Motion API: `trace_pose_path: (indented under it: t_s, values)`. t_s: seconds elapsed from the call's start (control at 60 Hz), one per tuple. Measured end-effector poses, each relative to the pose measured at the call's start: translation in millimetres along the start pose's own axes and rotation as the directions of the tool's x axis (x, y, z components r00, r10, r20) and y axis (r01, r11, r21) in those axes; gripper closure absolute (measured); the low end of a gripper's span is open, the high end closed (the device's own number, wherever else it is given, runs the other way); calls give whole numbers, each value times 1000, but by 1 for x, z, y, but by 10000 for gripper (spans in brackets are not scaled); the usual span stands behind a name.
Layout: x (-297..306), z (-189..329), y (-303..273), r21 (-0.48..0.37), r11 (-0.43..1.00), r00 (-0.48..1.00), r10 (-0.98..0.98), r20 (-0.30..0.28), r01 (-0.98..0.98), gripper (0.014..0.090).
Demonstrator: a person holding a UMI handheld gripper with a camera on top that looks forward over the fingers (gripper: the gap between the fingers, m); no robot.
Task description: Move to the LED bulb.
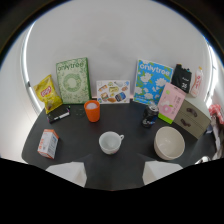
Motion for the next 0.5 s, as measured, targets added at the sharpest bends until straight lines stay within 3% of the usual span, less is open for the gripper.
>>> trace_pose_path:
  t_s: [0.3, 0.5]
  values:
    - [-35, -25, 24, -4, 1000, 998, -12, -68, 12, 195]
    - [-121, -36, 71, -71, 997, 1000, -20, -7, 20, 196]
